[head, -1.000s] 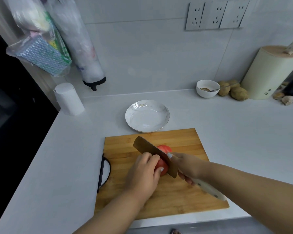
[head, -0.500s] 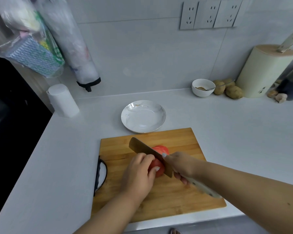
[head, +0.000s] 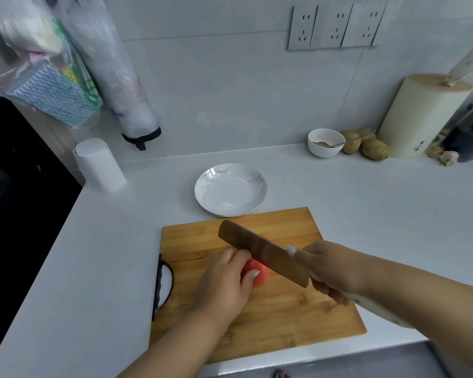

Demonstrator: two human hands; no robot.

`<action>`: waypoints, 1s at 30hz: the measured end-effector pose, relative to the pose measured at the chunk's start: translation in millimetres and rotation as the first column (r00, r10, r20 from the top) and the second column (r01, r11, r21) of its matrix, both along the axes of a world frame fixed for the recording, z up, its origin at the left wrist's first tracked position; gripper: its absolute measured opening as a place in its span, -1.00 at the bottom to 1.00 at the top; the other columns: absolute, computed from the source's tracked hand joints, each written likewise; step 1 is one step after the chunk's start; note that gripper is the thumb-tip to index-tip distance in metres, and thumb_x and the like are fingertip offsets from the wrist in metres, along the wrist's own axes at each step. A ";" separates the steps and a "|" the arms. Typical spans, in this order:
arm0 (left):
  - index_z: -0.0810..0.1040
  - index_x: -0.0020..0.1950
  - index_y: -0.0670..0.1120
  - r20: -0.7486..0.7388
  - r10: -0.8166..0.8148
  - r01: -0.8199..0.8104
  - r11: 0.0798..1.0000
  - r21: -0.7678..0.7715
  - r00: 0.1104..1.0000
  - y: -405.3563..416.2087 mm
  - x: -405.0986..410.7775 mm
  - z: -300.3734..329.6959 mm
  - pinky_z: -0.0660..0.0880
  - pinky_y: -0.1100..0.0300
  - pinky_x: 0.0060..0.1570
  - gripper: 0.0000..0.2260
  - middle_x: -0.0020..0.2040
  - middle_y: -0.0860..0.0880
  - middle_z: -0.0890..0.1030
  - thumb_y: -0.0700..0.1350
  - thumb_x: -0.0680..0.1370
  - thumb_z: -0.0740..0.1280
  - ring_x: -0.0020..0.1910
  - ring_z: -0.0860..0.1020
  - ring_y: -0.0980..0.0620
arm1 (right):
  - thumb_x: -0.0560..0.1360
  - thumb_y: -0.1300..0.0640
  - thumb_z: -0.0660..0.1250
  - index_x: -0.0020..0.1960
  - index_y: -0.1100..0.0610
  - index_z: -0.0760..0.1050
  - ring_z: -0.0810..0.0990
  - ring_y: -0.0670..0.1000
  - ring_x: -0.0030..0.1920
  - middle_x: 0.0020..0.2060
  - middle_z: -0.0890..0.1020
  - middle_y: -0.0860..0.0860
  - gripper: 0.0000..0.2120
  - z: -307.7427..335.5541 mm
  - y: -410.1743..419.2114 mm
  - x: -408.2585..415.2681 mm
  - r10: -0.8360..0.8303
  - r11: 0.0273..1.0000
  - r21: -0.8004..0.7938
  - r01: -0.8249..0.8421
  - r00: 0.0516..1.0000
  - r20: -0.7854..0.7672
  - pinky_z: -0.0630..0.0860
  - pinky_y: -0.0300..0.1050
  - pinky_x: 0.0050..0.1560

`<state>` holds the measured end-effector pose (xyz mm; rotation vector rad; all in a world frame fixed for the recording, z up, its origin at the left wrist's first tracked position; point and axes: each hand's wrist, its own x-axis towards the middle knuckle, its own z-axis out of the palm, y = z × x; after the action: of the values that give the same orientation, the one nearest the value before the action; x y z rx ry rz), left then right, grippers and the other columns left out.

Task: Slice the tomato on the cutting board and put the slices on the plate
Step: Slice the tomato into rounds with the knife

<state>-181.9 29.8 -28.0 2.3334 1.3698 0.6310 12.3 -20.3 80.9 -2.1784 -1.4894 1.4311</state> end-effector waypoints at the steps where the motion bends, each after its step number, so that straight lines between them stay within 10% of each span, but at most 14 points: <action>1: 0.45 0.17 0.09 0.001 -0.002 0.002 1.000 0.001 1.000 0.0 -0.3 0.1 0.44 0.27 0.00 -0.76 0.11 0.12 0.47 0.08 0.53 0.28 0.08 0.39 0.15 | 0.59 -0.26 0.02 -0.23 0.17 0.37 0.36 -0.01 -0.62 -0.51 0.45 0.05 -0.47 -0.1 -1.3 0.8 -0.001 1.000 -0.002 0.001 1.000 0.003 0.41 -0.21 -0.45; 30: 0.48 0.15 0.06 0.034 -0.001 0.001 1.000 0.011 0.999 -1.7 -0.9 -1.9 0.45 0.27 -0.06 -0.77 0.07 0.12 0.46 0.03 0.52 0.31 0.04 0.40 0.15 | 0.57 -0.33 -0.03 -0.16 0.23 0.47 0.42 0.06 -0.57 -0.44 0.51 0.17 -0.35 -26.8 16.7 -3.6 0.053 0.997 -0.068 -0.047 0.995 0.080 0.50 -0.08 -0.27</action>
<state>-182.8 28.1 -29.9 2.3206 1.3536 0.6768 8.7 -3.6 54.1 -2.2796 -1.5551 1.4430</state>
